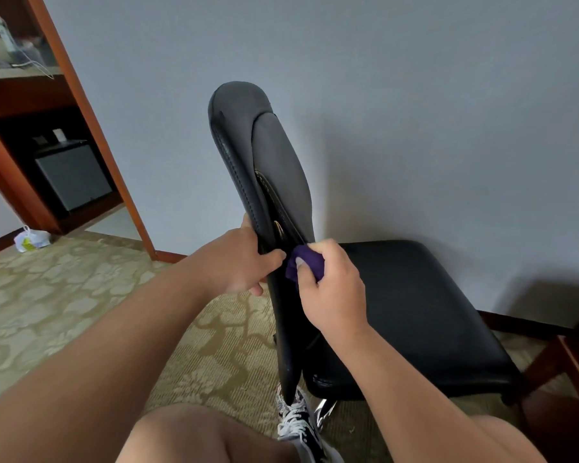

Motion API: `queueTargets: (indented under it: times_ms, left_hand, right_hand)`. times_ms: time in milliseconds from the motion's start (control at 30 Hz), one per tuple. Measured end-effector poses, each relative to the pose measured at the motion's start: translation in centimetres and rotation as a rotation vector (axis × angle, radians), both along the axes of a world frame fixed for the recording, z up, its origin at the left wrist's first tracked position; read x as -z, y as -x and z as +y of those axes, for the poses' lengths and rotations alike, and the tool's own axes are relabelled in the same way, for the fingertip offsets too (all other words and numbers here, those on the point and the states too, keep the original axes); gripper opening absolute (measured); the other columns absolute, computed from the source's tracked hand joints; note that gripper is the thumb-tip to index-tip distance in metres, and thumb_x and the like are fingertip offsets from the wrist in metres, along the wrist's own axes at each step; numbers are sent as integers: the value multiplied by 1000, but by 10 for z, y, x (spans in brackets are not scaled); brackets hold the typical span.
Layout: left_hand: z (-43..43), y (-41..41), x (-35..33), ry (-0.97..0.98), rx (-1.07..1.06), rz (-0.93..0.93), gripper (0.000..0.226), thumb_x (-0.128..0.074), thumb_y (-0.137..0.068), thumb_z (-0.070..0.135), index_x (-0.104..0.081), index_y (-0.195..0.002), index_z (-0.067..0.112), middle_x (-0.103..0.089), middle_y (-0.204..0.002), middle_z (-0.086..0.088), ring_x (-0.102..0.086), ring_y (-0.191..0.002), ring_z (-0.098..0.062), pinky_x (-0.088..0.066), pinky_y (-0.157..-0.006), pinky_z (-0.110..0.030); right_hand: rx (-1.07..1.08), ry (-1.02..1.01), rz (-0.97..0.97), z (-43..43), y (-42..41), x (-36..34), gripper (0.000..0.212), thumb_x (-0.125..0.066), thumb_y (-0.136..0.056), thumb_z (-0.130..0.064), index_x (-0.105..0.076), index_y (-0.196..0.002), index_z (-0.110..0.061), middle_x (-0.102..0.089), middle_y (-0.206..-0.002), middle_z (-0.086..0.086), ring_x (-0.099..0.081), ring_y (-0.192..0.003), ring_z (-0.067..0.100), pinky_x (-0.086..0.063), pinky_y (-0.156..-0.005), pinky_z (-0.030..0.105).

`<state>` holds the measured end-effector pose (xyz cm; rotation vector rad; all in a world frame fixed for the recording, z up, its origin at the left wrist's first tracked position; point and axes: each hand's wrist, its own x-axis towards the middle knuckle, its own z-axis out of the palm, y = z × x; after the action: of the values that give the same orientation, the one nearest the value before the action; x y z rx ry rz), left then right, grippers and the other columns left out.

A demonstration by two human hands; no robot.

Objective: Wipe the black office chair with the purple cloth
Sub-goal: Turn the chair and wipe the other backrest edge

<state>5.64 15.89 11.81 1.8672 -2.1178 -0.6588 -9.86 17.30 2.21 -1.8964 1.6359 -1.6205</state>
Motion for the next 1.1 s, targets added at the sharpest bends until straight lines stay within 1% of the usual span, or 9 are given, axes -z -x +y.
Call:
queueTargets:
  times_ms: [133, 233, 300, 400, 567, 733, 867, 1033, 1100]
  left_hand:
    - [5, 5, -1, -5, 21, 32, 44, -50, -96, 49, -46, -122, 14, -74, -74, -6, -74, -61, -10, -45, -57, -33]
    - [11, 9, -1, 13, -6, -1, 46, -50, -96, 51, -41, -128, 19, -74, -66, -2, -72, -61, -6, -52, -68, -31]
    - [15, 11, -1, 35, -22, -15, 49, -50, -96, 52, -35, -133, 23, -74, -63, 1, -72, -65, -5, -53, -74, -29]
    - [19, 14, -4, 33, -35, -50, 60, -48, -98, 52, -26, -144, 21, -74, -63, 3, -71, -67, -5, -51, -71, -24]
    - [23, 14, -8, 19, -39, -38, 64, -47, -99, 50, -19, -146, 16, -75, -66, 1, -63, -49, -1, -49, -59, -25]
    - [27, 17, -10, 11, -35, -35, 61, -49, -99, 47, -23, -141, 11, -75, -66, -2, -62, -48, -4, -47, -56, -27]
    - [24, 18, -8, 13, -39, 2, 48, -51, -97, 44, -33, -128, 13, -73, -61, -3, -72, -62, -12, -48, -57, -30]
    - [25, 20, -5, 34, -41, -10, 61, -51, -98, 44, -25, -140, 9, -74, -62, -3, -73, -66, -12, -55, -77, -33]
    - [25, 21, -4, 39, -46, -15, 62, -50, -98, 44, -24, -141, 9, -73, -61, -2, -73, -69, -12, -55, -80, -34]
  right_hand:
    - [-3, 104, -23, -3, -7, -12, 17, -66, -92, -27, -60, -107, -20, -62, -99, -12, -58, -86, 8, -49, -68, 28]
    - [8, 92, -93, 2, -5, 8, 18, -67, -91, -23, -61, -107, -19, -63, -100, -13, -60, -87, 6, -52, -69, 29]
    - [44, 5, -128, 9, 1, 32, 15, -66, -92, -23, -60, -105, -23, -64, -97, -13, -62, -86, 7, -55, -70, 34]
    - [81, -190, -129, 19, 9, 61, 17, -64, -93, -27, -51, -101, -32, -62, -95, -14, -63, -85, 9, -56, -72, 41]
    - [62, -319, -63, 19, 14, 53, 21, -62, -95, -29, -42, -99, -33, -59, -92, -15, -62, -81, 9, -55, -74, 42]
    - [32, -186, -33, 17, 6, 12, 20, -64, -94, -28, -47, -106, -25, -59, -100, -11, -58, -86, 13, -52, -73, 38]
    - [20, -115, 9, 12, -2, -17, 19, -62, -95, -28, -49, -106, -22, -56, -98, -13, -53, -81, 11, -43, -66, 32]
    - [70, -161, -19, 17, -2, 0, 22, -63, -94, -27, -41, -99, -28, -56, -95, -11, -55, -78, 12, -45, -64, 33]
    - [97, -197, -46, 18, 0, 12, 23, -63, -93, -26, -41, -98, -29, -57, -93, -12, -56, -78, 12, -47, -65, 34]
